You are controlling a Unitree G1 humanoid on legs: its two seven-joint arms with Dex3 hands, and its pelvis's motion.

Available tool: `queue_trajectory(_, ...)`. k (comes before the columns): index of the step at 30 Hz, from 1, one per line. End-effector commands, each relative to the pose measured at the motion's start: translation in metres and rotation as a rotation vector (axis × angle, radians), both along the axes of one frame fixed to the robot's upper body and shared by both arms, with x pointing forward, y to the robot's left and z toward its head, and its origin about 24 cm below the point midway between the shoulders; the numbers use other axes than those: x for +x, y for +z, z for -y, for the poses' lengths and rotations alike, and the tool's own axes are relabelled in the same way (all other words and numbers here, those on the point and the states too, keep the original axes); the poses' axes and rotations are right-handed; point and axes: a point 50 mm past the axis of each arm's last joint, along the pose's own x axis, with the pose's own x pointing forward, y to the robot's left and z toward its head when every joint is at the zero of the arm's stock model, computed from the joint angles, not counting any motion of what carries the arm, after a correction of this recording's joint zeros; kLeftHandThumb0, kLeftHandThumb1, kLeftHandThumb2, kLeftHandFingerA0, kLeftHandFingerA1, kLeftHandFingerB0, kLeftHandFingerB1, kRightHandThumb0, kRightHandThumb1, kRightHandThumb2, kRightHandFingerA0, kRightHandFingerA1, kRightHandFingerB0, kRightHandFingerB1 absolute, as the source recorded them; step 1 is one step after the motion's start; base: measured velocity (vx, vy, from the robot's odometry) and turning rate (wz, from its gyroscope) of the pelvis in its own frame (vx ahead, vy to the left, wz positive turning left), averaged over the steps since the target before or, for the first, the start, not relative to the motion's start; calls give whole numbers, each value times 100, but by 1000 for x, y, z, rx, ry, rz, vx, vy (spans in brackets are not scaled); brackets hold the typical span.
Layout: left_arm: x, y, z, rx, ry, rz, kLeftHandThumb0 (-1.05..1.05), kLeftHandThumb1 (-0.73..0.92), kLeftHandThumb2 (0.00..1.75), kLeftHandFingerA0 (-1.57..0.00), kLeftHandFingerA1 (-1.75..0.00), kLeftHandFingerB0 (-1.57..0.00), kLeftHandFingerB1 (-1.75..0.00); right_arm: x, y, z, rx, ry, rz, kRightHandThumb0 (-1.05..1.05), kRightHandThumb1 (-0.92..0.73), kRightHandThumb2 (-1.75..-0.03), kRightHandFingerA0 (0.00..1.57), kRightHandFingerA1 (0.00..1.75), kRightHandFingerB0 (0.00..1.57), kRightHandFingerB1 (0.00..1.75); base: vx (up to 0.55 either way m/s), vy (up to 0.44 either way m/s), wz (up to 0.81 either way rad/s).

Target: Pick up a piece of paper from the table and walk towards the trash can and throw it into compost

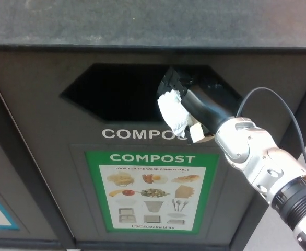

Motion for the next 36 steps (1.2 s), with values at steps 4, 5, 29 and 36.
queue_trajectory(4, 1, 2, 1, 22, -31, 31, 6, 64, 88, -95, -65, -91, -69, 12, 10, 7, 0, -82, 64, -7, -56, -105, 86, 175, 72, 170, 0, 0, 0)
queue_trajectory(5, 1, 2, 1, 19, -32, 32, 6, 64, 88, -95, -65, -91, -69, 13, 11, 7, 0, -87, 67, -7, -56, -105, 86, 175, 72, 170, 0, 0, 0)
queue_trajectory(29, 7, -3, 12, 23, -52, 34, 7, 68, 77, -97, -70, -90, -68, 38, 40, -11, 16, -255, -4, -10, -65, -81, 87, 166, 77, 146, 0, 0, 0)
queue_trajectory(36, 11, -2, 17, 5, -62, 43, 6, 68, 84, -98, -70, -94, -69, 33, 24, -11, 41, -302, -38, -6, -61, -79, 80, 163, 69, 142, 0, 0, 0)
